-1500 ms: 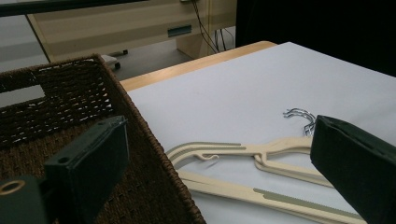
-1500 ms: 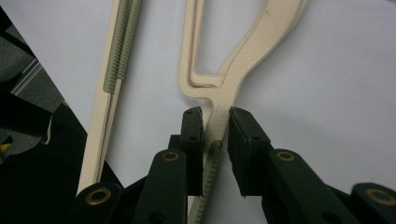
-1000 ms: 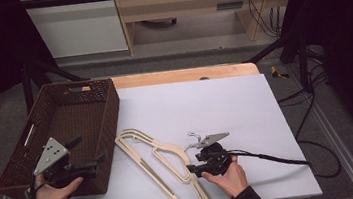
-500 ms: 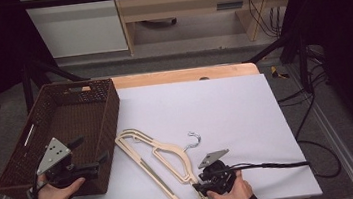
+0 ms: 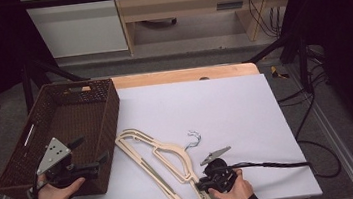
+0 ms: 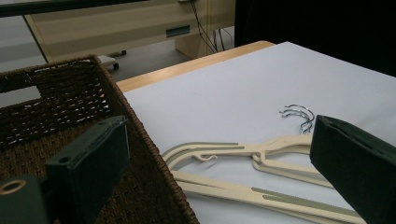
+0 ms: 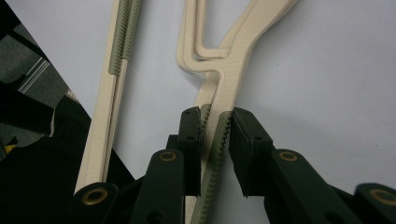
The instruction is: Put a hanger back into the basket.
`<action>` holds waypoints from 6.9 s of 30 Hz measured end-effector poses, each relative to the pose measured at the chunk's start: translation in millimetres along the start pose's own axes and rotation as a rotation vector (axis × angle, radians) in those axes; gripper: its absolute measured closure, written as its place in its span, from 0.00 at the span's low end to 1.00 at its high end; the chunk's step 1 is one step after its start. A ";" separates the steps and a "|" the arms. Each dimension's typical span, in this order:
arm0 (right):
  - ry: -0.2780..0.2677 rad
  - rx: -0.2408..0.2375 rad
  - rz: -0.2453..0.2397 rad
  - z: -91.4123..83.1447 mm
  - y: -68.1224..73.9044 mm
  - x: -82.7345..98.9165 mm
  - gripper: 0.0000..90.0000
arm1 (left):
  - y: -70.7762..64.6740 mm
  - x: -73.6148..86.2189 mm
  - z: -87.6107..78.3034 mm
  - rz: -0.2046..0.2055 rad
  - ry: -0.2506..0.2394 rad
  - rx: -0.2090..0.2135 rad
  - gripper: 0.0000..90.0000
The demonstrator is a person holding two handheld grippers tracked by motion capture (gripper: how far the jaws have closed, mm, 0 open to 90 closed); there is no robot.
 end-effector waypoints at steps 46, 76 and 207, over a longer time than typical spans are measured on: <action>-0.150 0.007 0.008 -42.7 -13.8 -26.7 0.92 | -93.6 17.1 82.3 0.173 0.184 0.165 0.11; -0.134 0.001 -0.002 -42.5 -12.9 -25.1 0.92 | -76.7 66.3 168.5 0.337 0.441 0.132 0.58; -0.508 0.310 -0.127 -118.6 -74.1 -33.0 0.13 | 161.0 -51.1 -29.9 0.047 0.257 -0.139 0.96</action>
Point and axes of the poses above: each handheld gripper's, and its own axes: z roughly forward along the jaws, x roughly out of its underside, y roughly to its left, the point moved 9 cm from there along z, roughly forward along the jaws, and after that the axes turned 13 degrees about -z, right-handed, at the moved point
